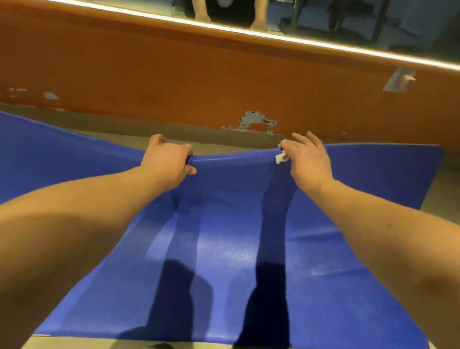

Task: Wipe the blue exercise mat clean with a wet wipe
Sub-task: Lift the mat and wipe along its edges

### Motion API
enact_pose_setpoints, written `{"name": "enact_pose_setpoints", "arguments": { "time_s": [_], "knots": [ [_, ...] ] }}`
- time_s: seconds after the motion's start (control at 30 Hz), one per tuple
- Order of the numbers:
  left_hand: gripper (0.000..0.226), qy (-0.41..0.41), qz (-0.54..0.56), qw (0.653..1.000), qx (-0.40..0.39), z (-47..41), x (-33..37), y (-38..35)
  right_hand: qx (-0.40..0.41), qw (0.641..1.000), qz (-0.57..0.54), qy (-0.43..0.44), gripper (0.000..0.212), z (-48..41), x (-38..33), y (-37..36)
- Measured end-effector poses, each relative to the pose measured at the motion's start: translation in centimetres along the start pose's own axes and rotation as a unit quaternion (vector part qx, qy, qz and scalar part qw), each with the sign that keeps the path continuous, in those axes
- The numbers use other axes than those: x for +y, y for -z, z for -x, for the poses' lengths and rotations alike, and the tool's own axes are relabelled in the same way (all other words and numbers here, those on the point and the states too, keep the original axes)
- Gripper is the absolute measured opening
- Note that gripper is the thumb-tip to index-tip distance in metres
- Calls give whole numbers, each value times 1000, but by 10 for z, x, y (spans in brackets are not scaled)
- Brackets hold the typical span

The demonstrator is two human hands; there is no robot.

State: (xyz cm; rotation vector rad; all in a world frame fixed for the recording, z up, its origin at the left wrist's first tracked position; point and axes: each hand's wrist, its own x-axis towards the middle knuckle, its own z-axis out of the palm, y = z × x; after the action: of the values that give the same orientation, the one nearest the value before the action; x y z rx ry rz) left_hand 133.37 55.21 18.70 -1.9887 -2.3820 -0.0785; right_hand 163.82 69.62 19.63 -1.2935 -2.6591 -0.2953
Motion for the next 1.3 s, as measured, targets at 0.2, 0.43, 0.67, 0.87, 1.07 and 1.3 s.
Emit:
{"name": "enact_pose_setpoints", "arguments": {
  "time_s": [0.2, 0.43, 0.67, 0.87, 1.07, 1.3],
  "knots": [
    [23, 18, 3, 999, -31, -4, -2, 8, 33, 994, -105, -22, 41, 2, -41, 7],
    [23, 21, 8, 998, -55, -6, -4, 25, 72, 945, -308, -81, 34, -6, -68, 54],
    [19, 36, 20, 998, -40, -3, 1, 14, 48, 965, -233, -113, 8, -22, -83, 50],
    [15, 34, 9, 999, -33, -4, 6, 8, -56, 995, -48, -69, 29, -24, -83, 42],
    [47, 39, -4, 999, -26, -10, 11, -3, -50, 992, -114, -14, 43, -23, -90, 21],
    [51, 15, -17, 1000, 10, -18, 15, -4, -55, 988, -134, 45, 36, -22, -80, 12]
  ]
}}
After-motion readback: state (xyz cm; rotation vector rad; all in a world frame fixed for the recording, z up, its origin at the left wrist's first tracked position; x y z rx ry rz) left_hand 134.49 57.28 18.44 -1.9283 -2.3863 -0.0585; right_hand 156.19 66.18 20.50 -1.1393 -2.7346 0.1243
